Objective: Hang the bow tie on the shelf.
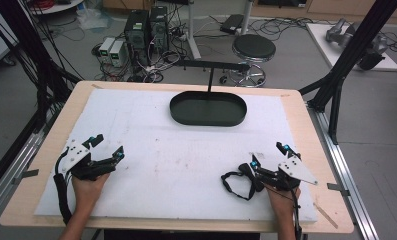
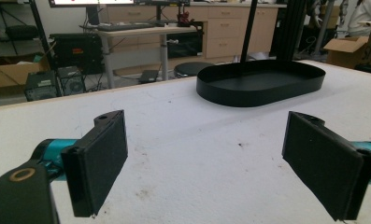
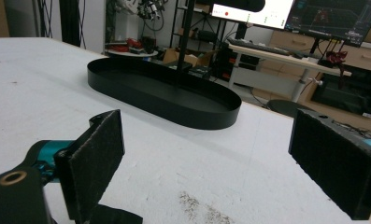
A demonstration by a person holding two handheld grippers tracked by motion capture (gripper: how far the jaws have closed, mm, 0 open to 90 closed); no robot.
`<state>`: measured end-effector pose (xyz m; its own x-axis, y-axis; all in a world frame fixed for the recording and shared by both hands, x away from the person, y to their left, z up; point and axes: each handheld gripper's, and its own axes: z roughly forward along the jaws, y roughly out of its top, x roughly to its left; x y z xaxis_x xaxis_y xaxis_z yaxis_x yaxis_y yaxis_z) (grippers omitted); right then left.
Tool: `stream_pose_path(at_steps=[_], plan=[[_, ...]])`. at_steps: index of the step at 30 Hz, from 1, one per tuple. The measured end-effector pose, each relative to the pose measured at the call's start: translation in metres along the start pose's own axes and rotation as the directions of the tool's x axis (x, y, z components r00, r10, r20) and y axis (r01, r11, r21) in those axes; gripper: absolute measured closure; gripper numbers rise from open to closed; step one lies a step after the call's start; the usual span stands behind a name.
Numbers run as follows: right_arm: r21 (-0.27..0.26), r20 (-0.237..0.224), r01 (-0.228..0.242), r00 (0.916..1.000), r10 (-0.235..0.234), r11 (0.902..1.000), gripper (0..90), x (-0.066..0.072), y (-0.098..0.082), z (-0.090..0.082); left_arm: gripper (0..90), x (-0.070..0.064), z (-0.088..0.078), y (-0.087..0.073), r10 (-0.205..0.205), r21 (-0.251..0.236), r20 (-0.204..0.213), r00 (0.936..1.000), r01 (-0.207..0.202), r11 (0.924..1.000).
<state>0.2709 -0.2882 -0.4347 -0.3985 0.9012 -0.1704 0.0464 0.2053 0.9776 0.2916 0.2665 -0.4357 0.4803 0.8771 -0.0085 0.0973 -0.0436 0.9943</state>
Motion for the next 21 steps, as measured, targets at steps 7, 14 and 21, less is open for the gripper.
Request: stream_pose_path(at_steps=[7, 14, 21], plan=[[0.006, -0.002, -0.003, 1.0, 0.003, 1.0, 9.8, 0.0002, -0.0002, 0.0003, 14.9, 0.0003, 0.0006, -0.0001, 0.001, 0.002, -0.004, 1.0, -0.001, 1.0], [0.014, -0.004, -0.003, 1.0, 0.003, 0.9999, 9.8, 0.0004, -0.0005, 0.0006, 15.1, 0.0007, 0.001, -0.0004, 0.002, 0.002, -0.003, 1.0, -0.002, 1.0], [0.02, -0.007, -0.002, 1.0, 0.002, 0.9998, 9.9, 0.0008, -0.0005, 0.0016, 15.1, 0.0008, 0.0013, -0.0008, 0.003, 0.01, 0.001, 1.0, -0.003, 0.9999]])
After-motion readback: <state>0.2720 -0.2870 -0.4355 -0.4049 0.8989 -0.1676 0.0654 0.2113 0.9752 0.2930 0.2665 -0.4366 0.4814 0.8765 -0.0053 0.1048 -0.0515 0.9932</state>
